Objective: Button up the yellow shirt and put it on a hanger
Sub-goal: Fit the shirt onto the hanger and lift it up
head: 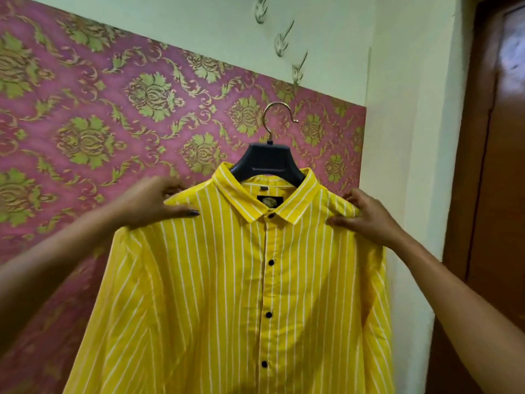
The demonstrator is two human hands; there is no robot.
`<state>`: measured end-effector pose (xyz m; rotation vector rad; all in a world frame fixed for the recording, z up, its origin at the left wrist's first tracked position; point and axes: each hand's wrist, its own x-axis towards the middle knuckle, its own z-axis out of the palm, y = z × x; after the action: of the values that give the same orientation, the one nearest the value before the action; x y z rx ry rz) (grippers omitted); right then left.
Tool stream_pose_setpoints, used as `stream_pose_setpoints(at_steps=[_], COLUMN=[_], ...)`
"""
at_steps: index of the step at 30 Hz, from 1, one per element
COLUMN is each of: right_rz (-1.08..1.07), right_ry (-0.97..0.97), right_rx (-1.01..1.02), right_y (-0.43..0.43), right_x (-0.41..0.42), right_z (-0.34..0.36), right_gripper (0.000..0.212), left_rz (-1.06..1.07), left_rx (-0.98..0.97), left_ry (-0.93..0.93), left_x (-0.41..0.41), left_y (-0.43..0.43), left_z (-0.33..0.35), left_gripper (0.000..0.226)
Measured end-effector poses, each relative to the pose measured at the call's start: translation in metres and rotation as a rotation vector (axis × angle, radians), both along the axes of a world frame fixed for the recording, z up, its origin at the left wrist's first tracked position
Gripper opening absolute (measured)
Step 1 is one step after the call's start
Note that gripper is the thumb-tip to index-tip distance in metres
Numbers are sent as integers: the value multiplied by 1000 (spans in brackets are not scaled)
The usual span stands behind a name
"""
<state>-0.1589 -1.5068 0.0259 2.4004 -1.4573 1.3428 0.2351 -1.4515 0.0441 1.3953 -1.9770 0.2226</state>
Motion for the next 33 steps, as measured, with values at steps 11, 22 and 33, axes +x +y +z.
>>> stream_pose_setpoints(at_steps=[11,22,33], right_rz=[37,-438,-542], right_ry=[-179,-217,-158], right_rx=[-139,-428,-369], right_y=[-115,-175,-211], right_x=[-4,27,37], right_z=[75,171,224], right_gripper=[38,37,26], left_rz=[121,280,384], left_rx=[-715,-907,-861], left_ry=[-18,38,6], left_x=[-9,-24,-24], left_y=[-78,-147,-172], left_z=[31,143,208], left_gripper=[37,30,34])
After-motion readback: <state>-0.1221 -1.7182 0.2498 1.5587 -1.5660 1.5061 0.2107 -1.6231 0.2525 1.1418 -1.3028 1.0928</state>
